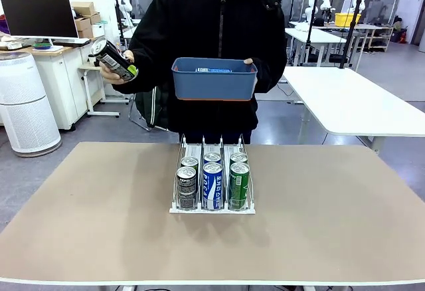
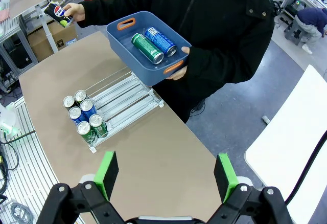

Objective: Fill the beverage cans into the dispenser.
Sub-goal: Pick up the Pepsi coke handed by the human.

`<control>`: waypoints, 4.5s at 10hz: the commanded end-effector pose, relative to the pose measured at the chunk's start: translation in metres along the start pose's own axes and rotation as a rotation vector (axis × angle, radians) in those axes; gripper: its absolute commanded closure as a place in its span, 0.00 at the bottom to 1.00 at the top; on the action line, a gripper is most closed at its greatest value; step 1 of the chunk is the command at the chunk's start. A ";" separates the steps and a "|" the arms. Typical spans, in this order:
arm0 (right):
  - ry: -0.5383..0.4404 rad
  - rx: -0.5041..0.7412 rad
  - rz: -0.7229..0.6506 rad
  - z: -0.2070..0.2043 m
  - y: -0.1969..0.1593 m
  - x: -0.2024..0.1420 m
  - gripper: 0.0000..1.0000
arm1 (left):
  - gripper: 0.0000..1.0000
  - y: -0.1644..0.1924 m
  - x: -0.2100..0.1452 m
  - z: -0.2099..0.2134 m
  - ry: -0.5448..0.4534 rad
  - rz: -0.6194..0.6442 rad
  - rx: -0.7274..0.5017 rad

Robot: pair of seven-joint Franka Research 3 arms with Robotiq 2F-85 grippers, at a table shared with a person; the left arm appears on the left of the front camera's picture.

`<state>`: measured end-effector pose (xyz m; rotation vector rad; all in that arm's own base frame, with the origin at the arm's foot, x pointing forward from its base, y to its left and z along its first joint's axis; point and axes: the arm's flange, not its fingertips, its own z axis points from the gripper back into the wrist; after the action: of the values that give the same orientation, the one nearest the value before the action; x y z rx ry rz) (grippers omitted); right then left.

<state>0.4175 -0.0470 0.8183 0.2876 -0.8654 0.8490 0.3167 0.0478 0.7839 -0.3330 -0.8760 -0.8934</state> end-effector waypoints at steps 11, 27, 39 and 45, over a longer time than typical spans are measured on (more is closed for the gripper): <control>-0.003 -0.006 0.000 0.000 0.000 0.000 0.00 | 0.00 0.041 0.016 -0.131 0.120 0.067 0.106; -0.003 -0.006 0.000 0.000 0.000 0.000 0.00 | 0.00 0.056 0.009 -0.201 0.117 0.077 -0.003; -0.003 -0.006 0.000 0.000 0.000 0.000 0.00 | 0.42 0.050 0.011 -0.202 0.151 0.056 0.083; -0.003 -0.006 0.000 0.000 0.000 0.000 0.00 | 1.00 0.044 0.013 -0.198 0.179 0.025 0.069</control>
<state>0.4173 -0.0472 0.8196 0.2860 -0.8677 0.8490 0.4631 -0.0495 0.6770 -0.2180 -0.7446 -0.8463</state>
